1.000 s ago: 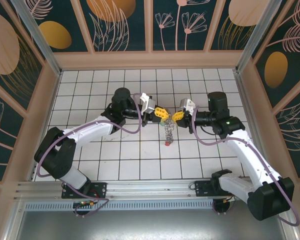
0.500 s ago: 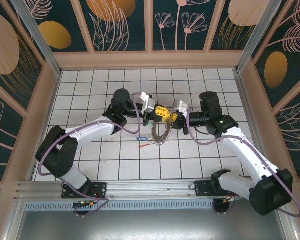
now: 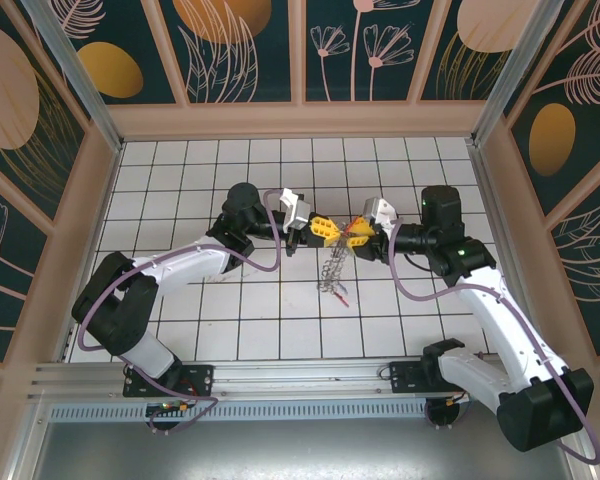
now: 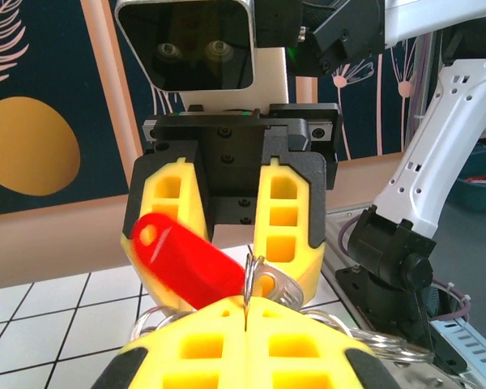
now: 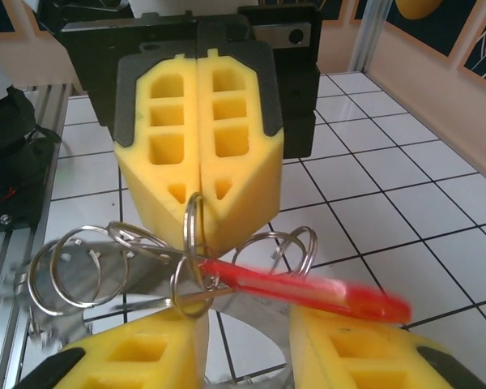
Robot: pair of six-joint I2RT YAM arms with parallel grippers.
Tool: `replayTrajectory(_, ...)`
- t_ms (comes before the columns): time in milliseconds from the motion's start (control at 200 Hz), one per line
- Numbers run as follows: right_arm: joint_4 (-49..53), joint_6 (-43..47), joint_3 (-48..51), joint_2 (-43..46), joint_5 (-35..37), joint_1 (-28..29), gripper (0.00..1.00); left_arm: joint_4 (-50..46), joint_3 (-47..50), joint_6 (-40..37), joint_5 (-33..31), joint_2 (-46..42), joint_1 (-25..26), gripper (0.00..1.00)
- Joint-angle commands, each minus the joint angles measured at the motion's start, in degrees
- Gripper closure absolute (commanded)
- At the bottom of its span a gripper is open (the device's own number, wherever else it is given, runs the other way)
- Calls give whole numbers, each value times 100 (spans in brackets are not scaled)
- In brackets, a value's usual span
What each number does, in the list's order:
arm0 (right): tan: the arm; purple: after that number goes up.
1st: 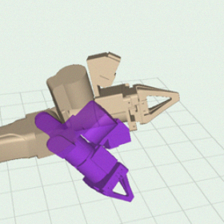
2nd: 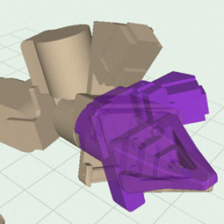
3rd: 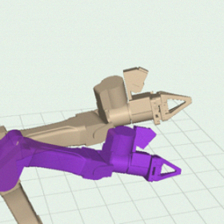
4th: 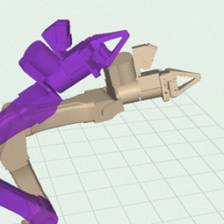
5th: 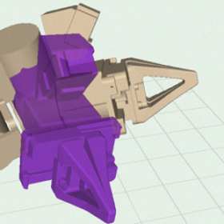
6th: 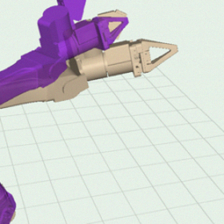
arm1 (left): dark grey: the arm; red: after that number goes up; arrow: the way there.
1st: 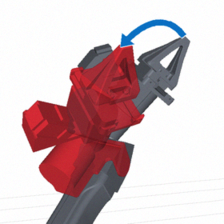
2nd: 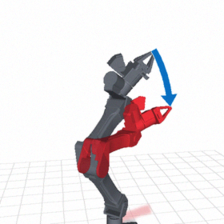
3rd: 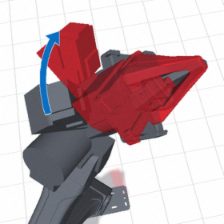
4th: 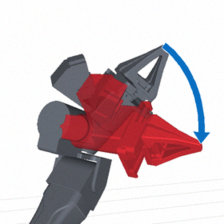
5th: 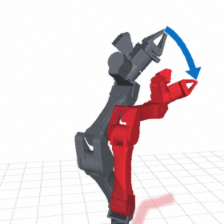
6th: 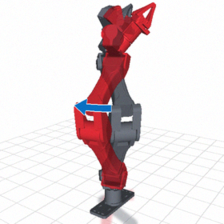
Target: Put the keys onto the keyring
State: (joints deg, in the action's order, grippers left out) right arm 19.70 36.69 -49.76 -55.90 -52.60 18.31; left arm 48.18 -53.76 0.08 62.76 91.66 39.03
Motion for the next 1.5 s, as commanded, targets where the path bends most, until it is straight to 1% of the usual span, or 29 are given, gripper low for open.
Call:
replayTrajectory(0, 90, 153, 18, 84, -216, -16, 68, 18, -12, -109, 70, -113, 43, 100)
replayTrajectory(135, 243, 296, 72, 142, 27, -12, 67, -257, -47, -284, 28, -163, 39, 100)
replayTrajectory(240, 341, 417, 146, 240, 287, -19, 65, -738, -149, -646, -5, -211, 43, 100)
replayTrajectory(355, 139, 362, 307, 450, 328, -19, 61, -1198, -166, -986, -43, -264, 39, 100)
replayTrajectory(400, 14, 308, 387, 538, 354, -11, 58, -1310, -161, -1056, -40, -279, 39, 100)
replayTrajectory(410, -13, 298, 407, 554, 362, -18, 57, -1324, -287, -1061, -41, -278, 43, 100)
replayTrajectory(480, -107, 243, 506, 611, 379, -20, 55, -1347, -344, -1089, -36, -274, 37, 100)
replayTrajectory(836, -255, 303, 785, 518, 479, -24, 54, -1421, -434, -1119, 38, -295, 34, 100)
replayTrajectory(1096, -579, 223, 857, 185, 69, -36, 54, -1364, -420, -1064, 106, -287, 31, 100)
replayTrajectory(1326, -521, 439, 680, -89, -43, -33, 53, -1360, -450, -1043, 163, -259, 36, 100)
replayTrajectory(1491, -431, 564, 603, -234, -233, -34, 54, -1364, -478, -1025, 193, -236, 31, 100)
